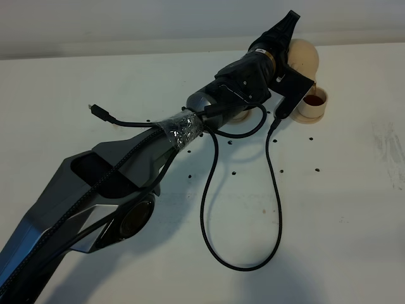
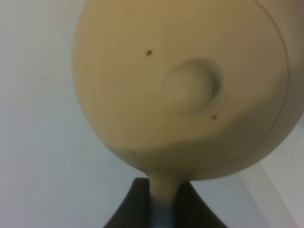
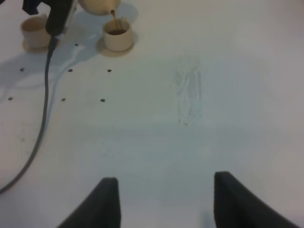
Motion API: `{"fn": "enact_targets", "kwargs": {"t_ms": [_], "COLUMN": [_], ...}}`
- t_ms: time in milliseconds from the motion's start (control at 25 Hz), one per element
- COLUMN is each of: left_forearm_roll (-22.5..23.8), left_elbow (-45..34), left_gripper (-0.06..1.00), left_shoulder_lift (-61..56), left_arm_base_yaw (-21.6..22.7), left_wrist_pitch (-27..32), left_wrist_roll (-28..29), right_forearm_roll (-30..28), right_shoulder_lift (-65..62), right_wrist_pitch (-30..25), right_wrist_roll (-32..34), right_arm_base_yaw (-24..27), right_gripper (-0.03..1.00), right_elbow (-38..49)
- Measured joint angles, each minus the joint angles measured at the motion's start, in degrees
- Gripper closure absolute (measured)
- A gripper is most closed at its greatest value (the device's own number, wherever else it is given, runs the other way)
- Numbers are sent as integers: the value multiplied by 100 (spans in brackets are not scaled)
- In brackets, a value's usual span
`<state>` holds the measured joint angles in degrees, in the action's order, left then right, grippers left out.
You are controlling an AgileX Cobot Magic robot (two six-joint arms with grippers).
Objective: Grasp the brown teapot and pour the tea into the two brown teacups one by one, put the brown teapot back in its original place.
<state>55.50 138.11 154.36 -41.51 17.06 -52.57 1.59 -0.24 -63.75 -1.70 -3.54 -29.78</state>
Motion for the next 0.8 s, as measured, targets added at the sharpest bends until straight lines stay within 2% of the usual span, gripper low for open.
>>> {"fn": "enact_targets", "kwargs": {"t_ms": [800], "left_forearm_roll": [-17], "left_elbow": [0], "left_gripper": [86], "left_shoulder_lift": [0], "left_arm_base_yaw": [0], "left_wrist_pitch": [-13], "left_wrist_roll": [0], "right_forearm_roll": [0], "right_shoulder_lift": [0], "right_wrist_pitch": [0], "right_wrist_roll": [0], "right_arm_base_yaw": [0], "right_gripper": [53], "right_elbow": [0]}}
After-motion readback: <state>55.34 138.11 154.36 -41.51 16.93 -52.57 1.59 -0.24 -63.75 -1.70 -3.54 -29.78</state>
